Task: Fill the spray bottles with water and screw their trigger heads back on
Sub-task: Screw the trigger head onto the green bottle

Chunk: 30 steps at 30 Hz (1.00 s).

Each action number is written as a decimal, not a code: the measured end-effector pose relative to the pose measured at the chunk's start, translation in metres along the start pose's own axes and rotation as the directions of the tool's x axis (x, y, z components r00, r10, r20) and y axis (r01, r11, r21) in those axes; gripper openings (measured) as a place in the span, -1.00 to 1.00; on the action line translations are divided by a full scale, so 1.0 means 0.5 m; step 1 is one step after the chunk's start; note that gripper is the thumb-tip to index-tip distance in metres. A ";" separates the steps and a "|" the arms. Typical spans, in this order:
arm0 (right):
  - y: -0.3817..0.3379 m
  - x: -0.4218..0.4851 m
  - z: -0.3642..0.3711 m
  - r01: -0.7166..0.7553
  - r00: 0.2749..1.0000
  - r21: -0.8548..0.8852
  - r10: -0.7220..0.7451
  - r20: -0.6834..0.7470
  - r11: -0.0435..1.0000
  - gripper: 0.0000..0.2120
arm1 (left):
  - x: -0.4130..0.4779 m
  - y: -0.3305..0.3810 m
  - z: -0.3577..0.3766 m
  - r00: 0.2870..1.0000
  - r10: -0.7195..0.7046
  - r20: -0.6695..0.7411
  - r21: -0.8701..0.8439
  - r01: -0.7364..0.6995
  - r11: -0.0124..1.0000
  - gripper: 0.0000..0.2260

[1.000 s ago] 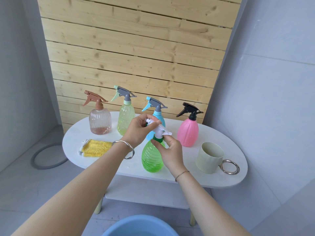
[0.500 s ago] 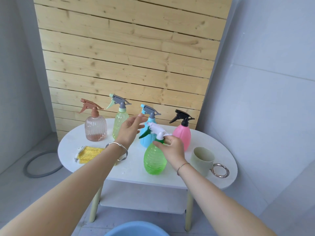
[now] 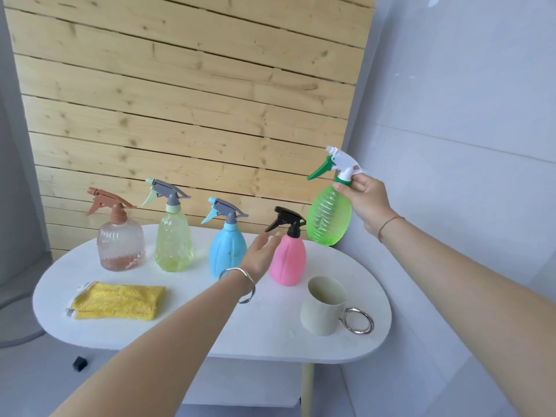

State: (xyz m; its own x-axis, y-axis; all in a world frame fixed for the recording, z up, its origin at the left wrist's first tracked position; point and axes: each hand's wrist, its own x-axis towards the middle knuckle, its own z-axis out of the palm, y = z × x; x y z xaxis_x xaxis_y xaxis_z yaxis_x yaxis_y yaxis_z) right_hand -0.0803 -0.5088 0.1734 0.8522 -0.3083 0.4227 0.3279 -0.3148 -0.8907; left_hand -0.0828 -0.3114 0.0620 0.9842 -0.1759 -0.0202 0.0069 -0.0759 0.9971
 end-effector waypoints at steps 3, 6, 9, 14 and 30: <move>0.063 0.017 -0.039 -0.053 0.998 -0.031 0.053 -0.022 0.998 -0.80 | 0.009 -0.034 0.049 0.998 -0.054 0.028 -0.004 0.055 0.999 -0.42; 0.137 0.009 -0.065 -0.126 0.992 -0.056 0.125 -0.017 0.991 -0.85 | 0.020 -0.067 0.080 0.998 -0.055 0.013 -0.042 0.055 0.998 -0.38; 0.201 -0.006 -0.079 -0.187 0.982 -0.043 0.187 0.002 0.981 -0.86 | 0.033 -0.099 0.092 0.999 -0.046 -0.024 -0.095 0.044 0.994 -0.34; 0.276 -0.008 -0.080 -0.243 0.970 0.041 0.243 -0.003 0.969 -0.85 | 0.057 -0.131 0.098 0.998 -0.038 -0.052 -0.083 0.033 0.996 -0.32; 0.347 0.014 -0.066 -0.222 0.975 0.024 0.222 -0.007 0.975 -0.73 | 0.072 -0.143 0.121 0.995 0.000 -0.102 -0.099 -0.010 0.995 -0.34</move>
State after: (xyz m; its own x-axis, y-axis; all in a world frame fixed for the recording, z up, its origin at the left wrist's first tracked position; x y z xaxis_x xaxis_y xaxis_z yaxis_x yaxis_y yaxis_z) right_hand -0.0309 -0.5954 0.0272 0.9007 -0.3770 0.2157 0.1403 -0.2174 -0.9659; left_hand -0.0584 -0.3719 -0.0145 0.9971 -0.0746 -0.0128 0.0145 0.0229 0.9996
